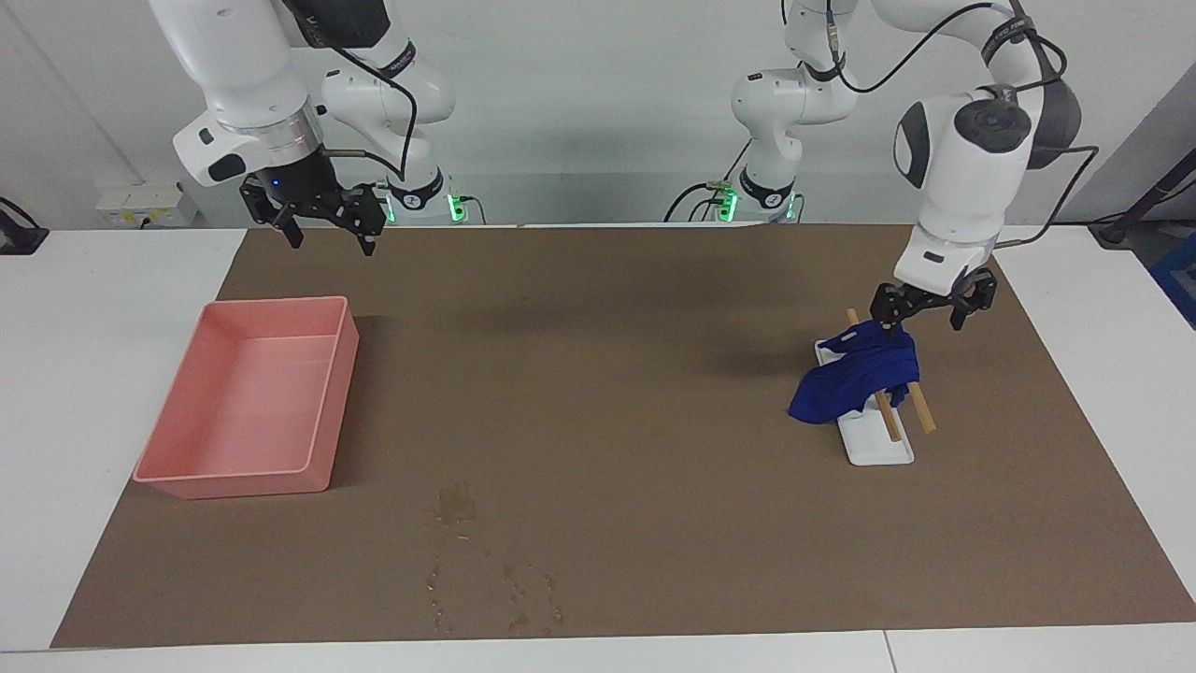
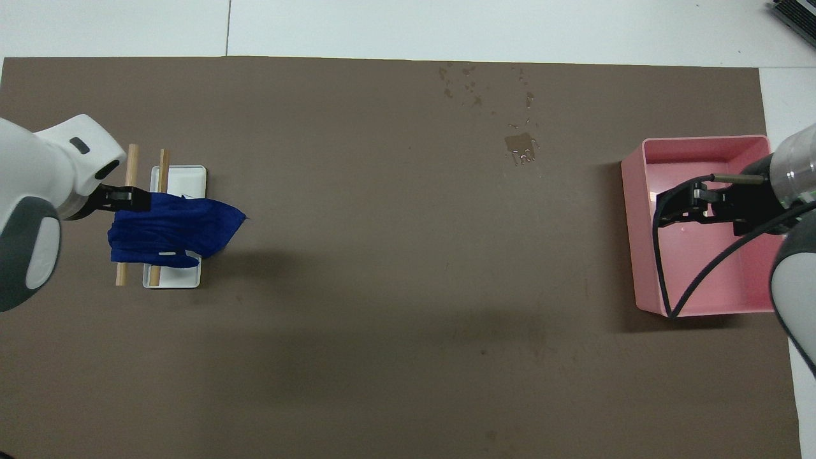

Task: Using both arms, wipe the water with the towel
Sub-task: 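Reach the left gripper down to the blue towel on the tray, then grasp the blue towel with the left gripper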

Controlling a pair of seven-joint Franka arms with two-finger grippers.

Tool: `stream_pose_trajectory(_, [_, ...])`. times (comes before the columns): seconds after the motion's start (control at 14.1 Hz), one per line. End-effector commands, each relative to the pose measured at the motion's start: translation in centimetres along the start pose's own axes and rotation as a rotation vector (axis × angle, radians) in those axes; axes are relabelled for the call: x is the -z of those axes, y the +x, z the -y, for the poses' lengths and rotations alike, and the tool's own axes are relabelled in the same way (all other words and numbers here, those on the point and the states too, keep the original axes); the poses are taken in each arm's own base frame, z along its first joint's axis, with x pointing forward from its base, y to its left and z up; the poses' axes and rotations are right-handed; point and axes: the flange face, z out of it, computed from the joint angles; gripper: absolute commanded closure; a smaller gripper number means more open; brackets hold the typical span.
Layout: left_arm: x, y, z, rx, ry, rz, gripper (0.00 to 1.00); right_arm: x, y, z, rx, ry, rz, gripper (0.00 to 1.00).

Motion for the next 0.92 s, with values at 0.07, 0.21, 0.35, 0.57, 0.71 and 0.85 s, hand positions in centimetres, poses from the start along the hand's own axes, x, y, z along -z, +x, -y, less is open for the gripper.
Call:
stream_pose_trajectory(0.07, [-3.0,0.4,-2.9,-0.052,0.106,-0.001,0.0,0.1,-0.6,-0.3,0.015,-0.005,0.007,0.0])
stream_pose_trajectory(0.21, [-3.9,0.0,-3.7,-0.08,0.133,-0.001,0.01,0.1,-0.6,-0.3,0.015,-0.005,0.008,0.0])
stream_pose_trajectory(0.35, [-4.4,-0.5,-3.6,-0.07,0.132,0.009,0.11,0.1,-0.6,-0.3,0.015,-0.006,0.008,0.0])
stream_pose_trajectory(0.57, [-5.9,-1.7,-3.8,-0.065,0.124,0.012,0.34,0.1,-0.6,-0.3,0.016,-0.006,0.008,0.0])
stream_pose_trajectory(0.71, [-5.6,-1.5,-3.8,-0.063,0.126,0.009,0.43,0.1,-0.6,-0.3,0.018,-0.004,0.008,0.0])
stream_pose_trajectory(0.85, [-5.5,-1.5,-3.8,-0.064,0.129,0.012,0.44,0.2,-0.8,-0.3,0.018,-0.004,0.007,0.0])
